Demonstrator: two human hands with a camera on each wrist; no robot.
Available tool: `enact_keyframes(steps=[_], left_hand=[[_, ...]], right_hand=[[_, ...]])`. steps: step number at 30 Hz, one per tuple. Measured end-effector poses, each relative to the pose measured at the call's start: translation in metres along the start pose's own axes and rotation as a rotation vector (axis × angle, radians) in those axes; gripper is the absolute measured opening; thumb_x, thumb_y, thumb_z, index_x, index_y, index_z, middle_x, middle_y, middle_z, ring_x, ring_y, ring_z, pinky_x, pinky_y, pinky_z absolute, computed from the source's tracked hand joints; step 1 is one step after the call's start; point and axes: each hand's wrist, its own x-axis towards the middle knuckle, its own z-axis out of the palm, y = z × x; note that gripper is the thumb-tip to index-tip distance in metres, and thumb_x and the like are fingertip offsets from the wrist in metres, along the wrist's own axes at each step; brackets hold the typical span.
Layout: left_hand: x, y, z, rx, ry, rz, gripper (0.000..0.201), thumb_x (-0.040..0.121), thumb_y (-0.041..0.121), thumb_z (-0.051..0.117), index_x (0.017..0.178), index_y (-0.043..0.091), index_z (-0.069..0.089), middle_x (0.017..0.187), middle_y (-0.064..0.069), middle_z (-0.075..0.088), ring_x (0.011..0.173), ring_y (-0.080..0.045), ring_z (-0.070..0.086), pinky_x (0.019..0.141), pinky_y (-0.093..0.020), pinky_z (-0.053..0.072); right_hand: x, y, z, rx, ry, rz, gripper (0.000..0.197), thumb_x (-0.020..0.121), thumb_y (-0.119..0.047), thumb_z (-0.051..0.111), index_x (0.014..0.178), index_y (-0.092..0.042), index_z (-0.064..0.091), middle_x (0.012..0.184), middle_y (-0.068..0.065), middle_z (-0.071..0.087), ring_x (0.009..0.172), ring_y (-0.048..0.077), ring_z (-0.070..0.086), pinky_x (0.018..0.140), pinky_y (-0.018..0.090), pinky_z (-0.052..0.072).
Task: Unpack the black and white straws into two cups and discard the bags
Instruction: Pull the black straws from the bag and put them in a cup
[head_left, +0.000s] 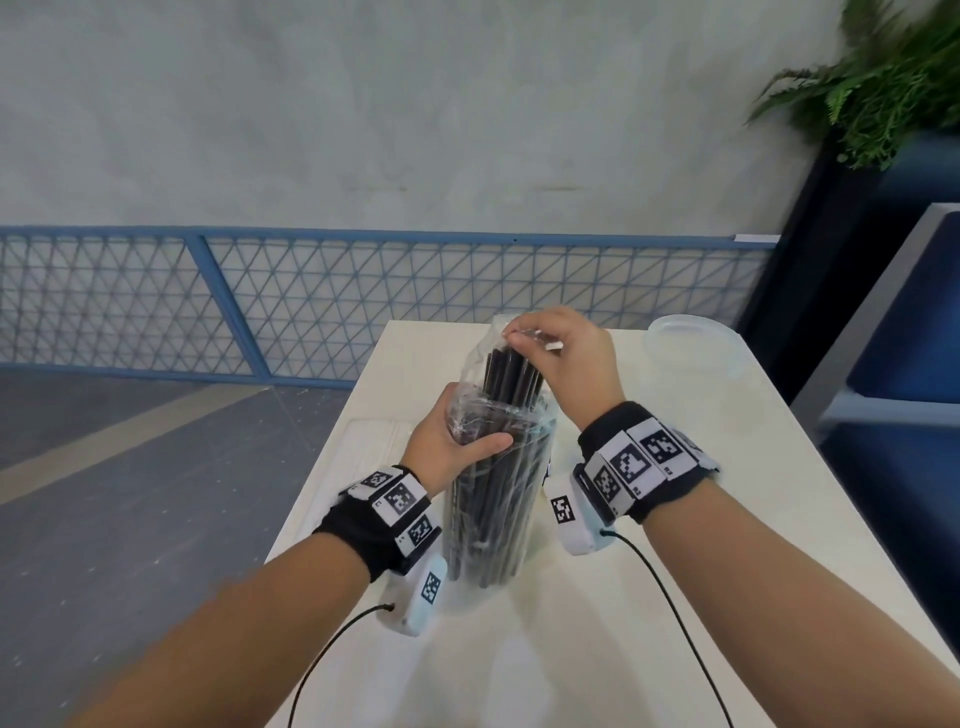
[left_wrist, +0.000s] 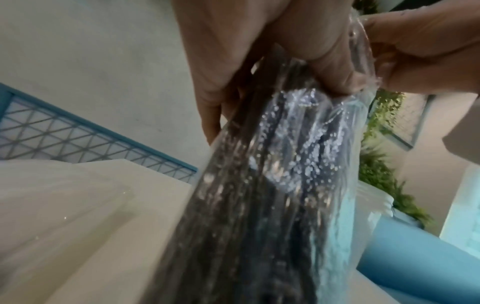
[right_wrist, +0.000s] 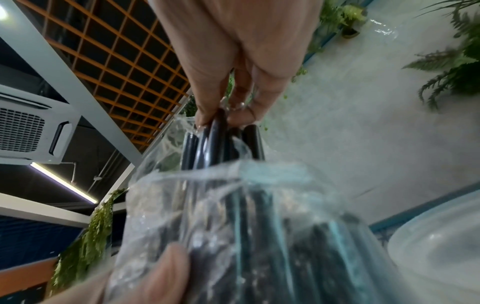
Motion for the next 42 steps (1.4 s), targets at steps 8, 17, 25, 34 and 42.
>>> enact_keyframes(steps=[8,17,25,34,42], left_hand=[[-0.003,-0.003,-0.004,-0.017,0.013,-0.016,0.063,0.057,0.046,0.081,0.109,0.027,0.051,0.102,0.001,0.069,0.098,-0.017,0.066,0.092,-0.046,0.051],[-0.005,-0.001,0.012,-0.033,0.025,-0.021,0.056,0.059,0.025,0.087,0.101,0.018,0.05,0.093,0.002,0.068,0.088,-0.014,0.066,0.083,-0.035,0.053],[-0.009,-0.007,0.011,-0.053,0.055,-0.078,0.057,0.065,0.027,0.084,0.107,0.03,0.046,0.094,0.01,0.067,0.086,-0.01,0.066,0.09,-0.035,0.052],[-0.008,-0.003,0.019,-0.082,0.063,-0.034,0.055,0.062,0.029,0.083,0.107,0.022,0.053,0.098,-0.003,0.069,0.09,-0.018,0.068,0.085,-0.038,0.055],[-0.007,-0.004,0.023,-0.058,0.046,-0.021,0.053,0.068,0.021,0.082,0.109,0.011,0.05,0.092,0.003,0.068,0.084,-0.01,0.067,0.079,-0.027,0.055]], right_hand=[[-0.045,0.005,0.03,0.107,0.043,0.339,0.065,0.073,-0.031,0.076,0.125,-0.014,0.041,0.122,0.003,0.05,0.102,0.011,0.054,0.086,0.021,0.045],[-0.023,0.003,0.044,0.151,0.072,0.542,0.038,0.063,-0.021,0.078,0.095,-0.01,0.059,0.088,0.007,0.067,0.086,0.028,0.065,0.079,0.042,0.055],[0.005,-0.005,0.019,0.404,0.198,0.495,0.03,0.067,-0.014,0.078,0.091,-0.001,0.066,0.082,0.009,0.069,0.077,0.024,0.066,0.078,0.043,0.057],[-0.01,0.006,0.013,0.402,0.04,0.468,0.052,0.063,-0.018,0.084,0.108,-0.009,0.059,0.099,0.005,0.069,0.093,0.019,0.067,0.085,0.034,0.054],[-0.012,0.01,0.015,0.434,0.15,0.548,0.025,0.067,-0.006,0.077,0.09,-0.008,0.065,0.073,-0.001,0.066,0.067,0.015,0.063,0.068,0.032,0.054]])
